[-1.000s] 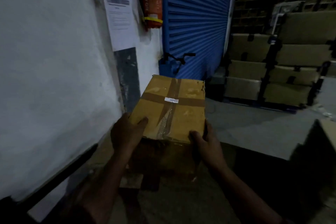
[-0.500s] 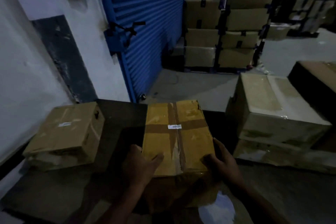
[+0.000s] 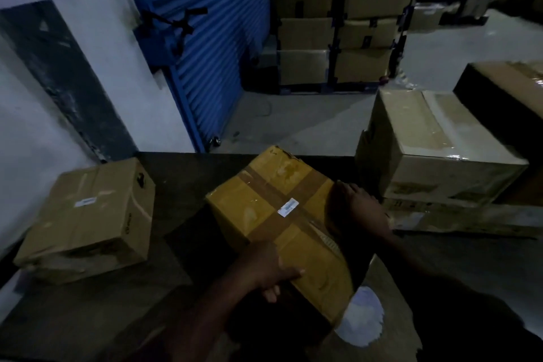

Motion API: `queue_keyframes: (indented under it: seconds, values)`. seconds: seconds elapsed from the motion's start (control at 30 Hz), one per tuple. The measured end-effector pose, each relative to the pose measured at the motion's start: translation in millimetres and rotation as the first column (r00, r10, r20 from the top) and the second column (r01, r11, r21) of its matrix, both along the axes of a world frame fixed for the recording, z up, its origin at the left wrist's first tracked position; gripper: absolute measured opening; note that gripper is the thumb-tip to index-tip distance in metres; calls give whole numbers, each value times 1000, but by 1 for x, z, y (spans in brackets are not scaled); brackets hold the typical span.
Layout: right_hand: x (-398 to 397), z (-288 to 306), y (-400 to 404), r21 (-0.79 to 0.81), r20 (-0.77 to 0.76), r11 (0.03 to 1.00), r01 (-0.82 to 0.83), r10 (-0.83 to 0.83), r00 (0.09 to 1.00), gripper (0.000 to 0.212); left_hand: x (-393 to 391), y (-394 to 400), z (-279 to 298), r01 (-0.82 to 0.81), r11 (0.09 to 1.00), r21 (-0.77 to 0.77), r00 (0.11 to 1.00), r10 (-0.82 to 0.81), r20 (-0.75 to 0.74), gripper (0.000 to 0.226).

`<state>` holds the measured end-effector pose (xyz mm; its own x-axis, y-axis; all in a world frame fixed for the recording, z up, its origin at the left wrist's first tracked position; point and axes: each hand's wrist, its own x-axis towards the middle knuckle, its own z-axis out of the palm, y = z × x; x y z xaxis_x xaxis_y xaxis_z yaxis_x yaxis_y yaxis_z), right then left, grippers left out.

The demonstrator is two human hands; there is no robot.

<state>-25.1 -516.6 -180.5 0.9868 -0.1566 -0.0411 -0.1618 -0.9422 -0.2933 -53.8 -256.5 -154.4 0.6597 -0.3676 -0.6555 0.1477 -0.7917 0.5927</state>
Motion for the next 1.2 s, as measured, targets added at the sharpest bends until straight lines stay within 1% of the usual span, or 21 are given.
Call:
queue_keyframes:
  seconds: [0.07,0.1,0.17,0.23,0.27,0.3,0.33,0.37,0.43,0.47,0.53,0.6,0.67,0.73,0.8,0.83,0.93,1.0,1.03,1.1,1.2]
  values:
    - [4,-2,6,-52,64,999,7,-4,998,71,18,2,8,80,997,12,995,-80,-55,43]
    - [3,0,9,-81,79,996,20,-14,997,71,31,4,12,105,994,16,994,-105,-5,41]
    - [-9,0,12,-107,84,992,63,-54,995,70,58,8,16,45,998,39,964,-54,259,32]
    - [-35,-4,25,-92,135,984,151,-138,981,69,93,17,13,-88,996,16,838,65,542,21]
    - [-52,-7,36,-81,176,976,204,-187,966,67,108,22,11,-144,988,-53,769,146,623,21]
    - [-69,-9,49,-62,223,965,253,-234,946,63,124,25,4,-181,974,-137,718,226,659,28]
    - [-81,-11,60,-22,270,957,290,-273,923,57,138,29,-2,-203,960,-194,688,281,669,41]
    - [-90,-11,68,30,302,948,317,-311,901,51,150,31,-8,-210,958,-195,687,286,668,57]
    - [-89,-15,73,150,315,933,328,-360,878,42,168,33,-19,-203,975,-95,740,217,636,86]
    - [-84,-22,68,185,301,932,311,-355,885,41,174,33,-26,-190,980,-63,770,188,609,93]
    - [-69,-31,50,173,293,955,242,-285,913,42,176,32,-37,-184,978,-98,797,207,567,93]
    - [-51,-38,27,184,257,968,169,-213,943,46,170,34,-44,-230,967,-113,783,253,568,90]
    - [-37,-31,8,158,174,983,94,-122,977,50,157,42,-44,-266,963,-40,780,240,578,97]
    - [-25,-23,-5,58,88,997,41,-46,995,57,143,58,-41,-256,966,15,793,201,575,101]
    - [-19,-18,-7,-71,28,997,39,-37,999,59,131,75,-35,-212,977,27,809,161,565,98]
    - [-19,-16,-1,-86,33,995,56,-53,998,59,126,79,-31,-193,981,36,803,137,581,96]
    - [-25,-17,41,23,159,989,144,-146,977,53,122,69,-25,-157,987,20,703,97,705,78]
    - [-30,-16,74,139,284,973,184,-217,934,43,124,51,-25,-67,994,-83,688,106,718,68]
    - [-31,-14,88,165,322,971,174,-220,921,39,124,43,-27,15,994,-105,679,67,731,65]
    - [-31,-12,103,120,361,990,77,-116,925,42,124,29,-36,164,985,-49,652,-71,755,58]
    - [-28,-10,106,89,357,996,13,-44,933,41,127,17,-44,220,975,8,613,-145,777,48]
